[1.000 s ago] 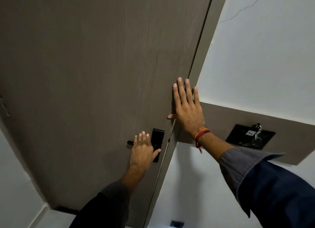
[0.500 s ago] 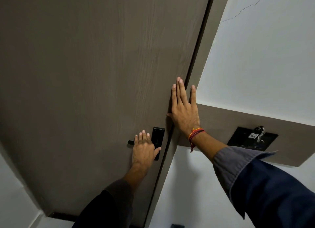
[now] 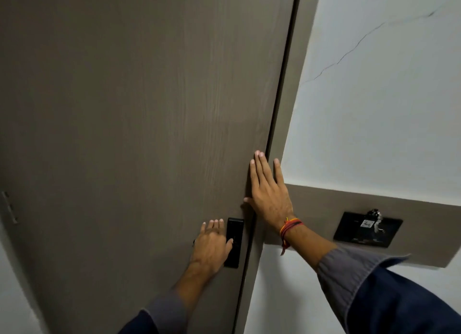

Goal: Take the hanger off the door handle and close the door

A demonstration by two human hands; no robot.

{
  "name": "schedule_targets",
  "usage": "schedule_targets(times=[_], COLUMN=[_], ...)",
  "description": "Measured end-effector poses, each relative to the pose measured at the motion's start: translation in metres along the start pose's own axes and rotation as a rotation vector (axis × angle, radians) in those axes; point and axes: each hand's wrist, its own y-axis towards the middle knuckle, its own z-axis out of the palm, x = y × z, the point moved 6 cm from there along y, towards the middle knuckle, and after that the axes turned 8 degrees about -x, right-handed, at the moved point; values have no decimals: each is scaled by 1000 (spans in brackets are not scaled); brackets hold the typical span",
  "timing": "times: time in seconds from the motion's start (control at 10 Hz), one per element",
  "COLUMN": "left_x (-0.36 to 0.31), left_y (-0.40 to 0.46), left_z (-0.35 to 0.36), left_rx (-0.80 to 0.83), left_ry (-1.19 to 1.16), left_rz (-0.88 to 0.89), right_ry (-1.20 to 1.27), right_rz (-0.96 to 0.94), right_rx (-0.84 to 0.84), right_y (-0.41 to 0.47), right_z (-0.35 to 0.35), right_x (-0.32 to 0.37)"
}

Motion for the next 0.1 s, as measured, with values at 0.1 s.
schedule_targets(times=[0.1], left_x=[-7], left_y=[22], left_z=[-54], left_rx=[-107], left_ry=[-3], left_rz=[72], right_ry=[97], right_rz=[15], right_rx=[-107], right_y=[4], right_z=[-26], right_x=[-16])
